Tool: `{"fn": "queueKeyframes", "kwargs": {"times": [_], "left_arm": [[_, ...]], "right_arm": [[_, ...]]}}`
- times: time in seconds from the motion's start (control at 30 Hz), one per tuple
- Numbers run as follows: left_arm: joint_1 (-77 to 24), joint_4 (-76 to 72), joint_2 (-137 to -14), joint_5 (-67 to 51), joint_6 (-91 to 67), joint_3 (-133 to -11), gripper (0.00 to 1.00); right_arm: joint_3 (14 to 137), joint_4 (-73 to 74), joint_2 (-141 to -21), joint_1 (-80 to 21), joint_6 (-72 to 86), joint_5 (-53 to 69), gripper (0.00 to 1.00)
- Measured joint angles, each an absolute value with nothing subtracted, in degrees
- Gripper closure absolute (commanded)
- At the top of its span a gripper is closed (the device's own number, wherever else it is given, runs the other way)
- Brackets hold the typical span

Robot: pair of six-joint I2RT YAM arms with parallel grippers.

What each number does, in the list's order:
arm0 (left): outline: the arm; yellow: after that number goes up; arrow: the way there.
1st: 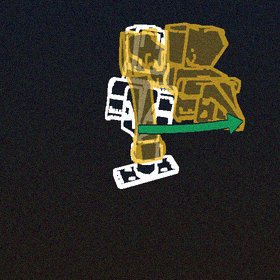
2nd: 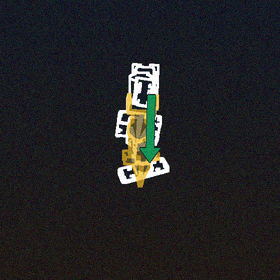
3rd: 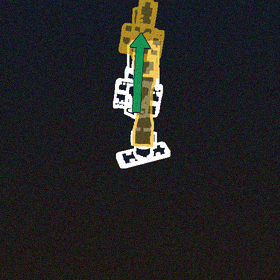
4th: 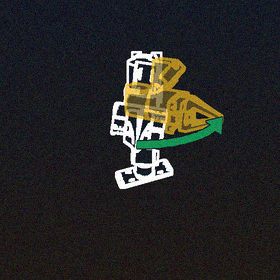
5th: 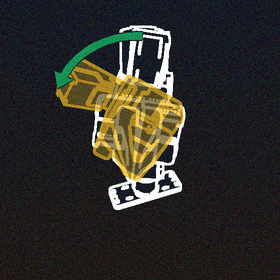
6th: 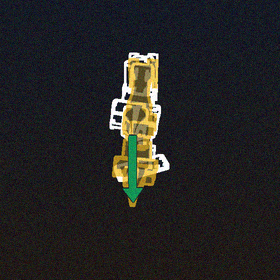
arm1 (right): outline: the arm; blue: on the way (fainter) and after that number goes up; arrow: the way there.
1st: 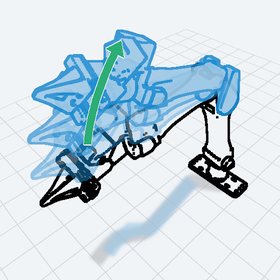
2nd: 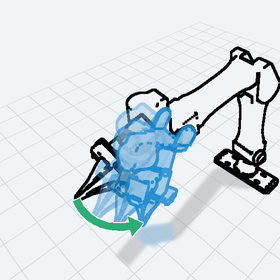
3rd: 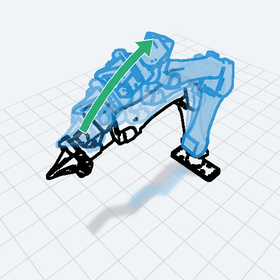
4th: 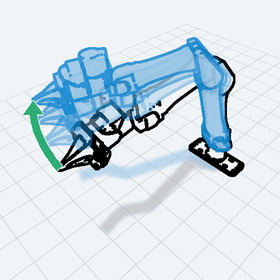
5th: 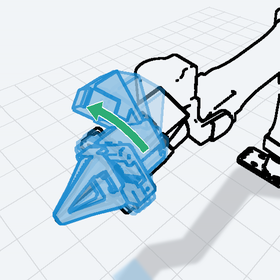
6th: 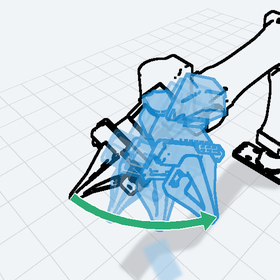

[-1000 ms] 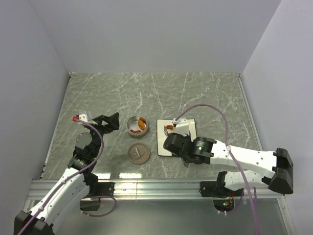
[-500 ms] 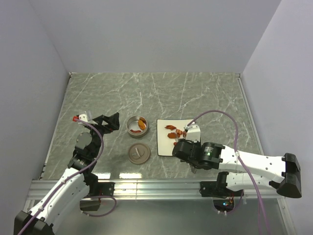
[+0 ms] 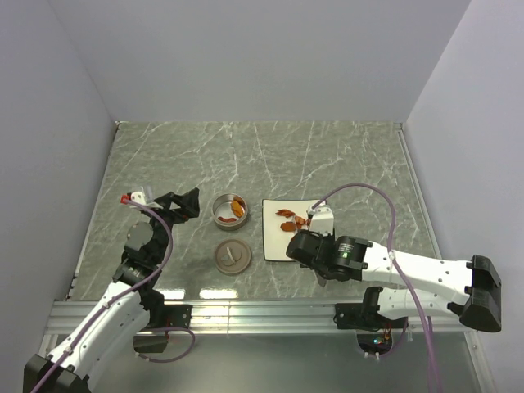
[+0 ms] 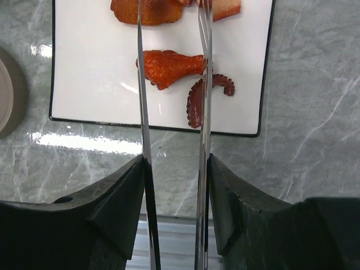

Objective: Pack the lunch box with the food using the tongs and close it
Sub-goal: Pick up the food using the clamp

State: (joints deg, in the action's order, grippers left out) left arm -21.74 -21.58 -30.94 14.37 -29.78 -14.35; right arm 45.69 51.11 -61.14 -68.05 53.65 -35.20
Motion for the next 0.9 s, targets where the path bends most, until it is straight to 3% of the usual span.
{"fn": "queueKeyframes", "kwargs": {"times": [0.9], "left_arm": [[-21.7,-21.5,-30.4,14.4,-29.9,-14.2,0.01]], "right_arm": [[44.6,44.2,-65.1,-62.1,48.3,-33.8,0.50]]}}
